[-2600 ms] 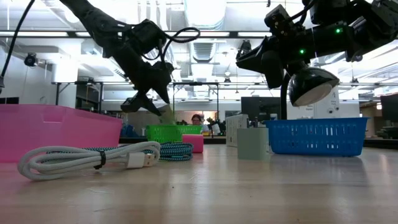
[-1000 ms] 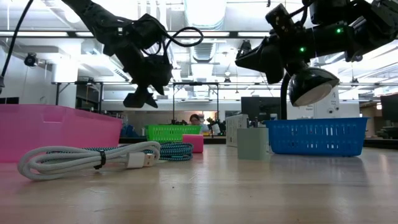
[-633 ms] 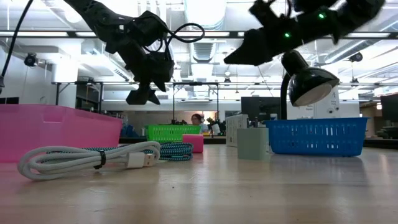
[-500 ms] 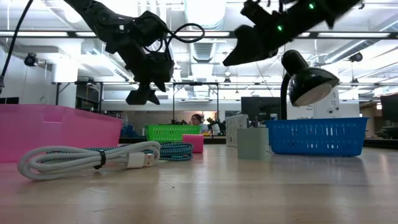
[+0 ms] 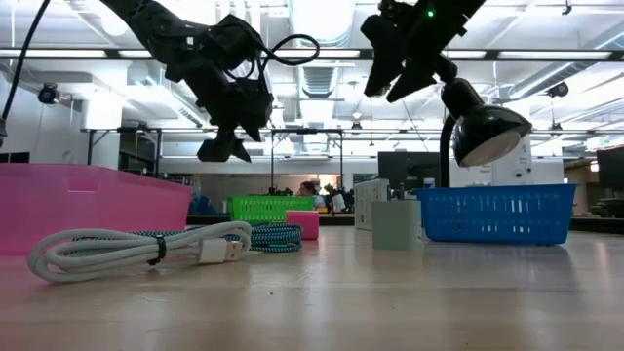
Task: Pick and place items into bin
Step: Put the card reader box into the green bin
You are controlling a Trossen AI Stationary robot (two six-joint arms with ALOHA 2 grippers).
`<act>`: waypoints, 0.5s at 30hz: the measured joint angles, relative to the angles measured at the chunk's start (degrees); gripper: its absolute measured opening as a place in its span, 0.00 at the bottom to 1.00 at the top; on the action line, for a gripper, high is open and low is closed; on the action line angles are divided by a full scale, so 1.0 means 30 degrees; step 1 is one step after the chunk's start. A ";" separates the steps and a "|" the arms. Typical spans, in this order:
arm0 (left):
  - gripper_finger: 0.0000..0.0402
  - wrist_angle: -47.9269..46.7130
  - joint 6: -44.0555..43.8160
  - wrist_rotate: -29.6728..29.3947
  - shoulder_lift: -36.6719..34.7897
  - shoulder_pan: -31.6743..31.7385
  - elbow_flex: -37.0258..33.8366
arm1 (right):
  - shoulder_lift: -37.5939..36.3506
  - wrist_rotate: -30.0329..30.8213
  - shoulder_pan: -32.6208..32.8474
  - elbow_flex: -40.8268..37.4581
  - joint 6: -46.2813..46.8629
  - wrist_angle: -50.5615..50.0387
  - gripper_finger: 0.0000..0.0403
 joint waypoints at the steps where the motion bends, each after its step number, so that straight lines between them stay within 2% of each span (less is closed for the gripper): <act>1: 0.55 0.0079 0.0202 -0.0004 -0.0046 -0.0007 0.0000 | 0.0015 -0.0088 -0.0163 0.0118 0.0436 -0.0290 0.65; 6: 0.55 0.0478 0.0030 -0.0042 -0.0632 -0.0003 -0.0100 | 0.0382 -0.2337 -0.1162 0.0474 0.1843 -0.0674 0.65; 15: 0.55 0.0997 -0.0759 0.0048 -0.1446 0.0008 -0.0124 | 0.2424 -0.2535 -0.2316 -0.0010 0.2215 0.0097 0.64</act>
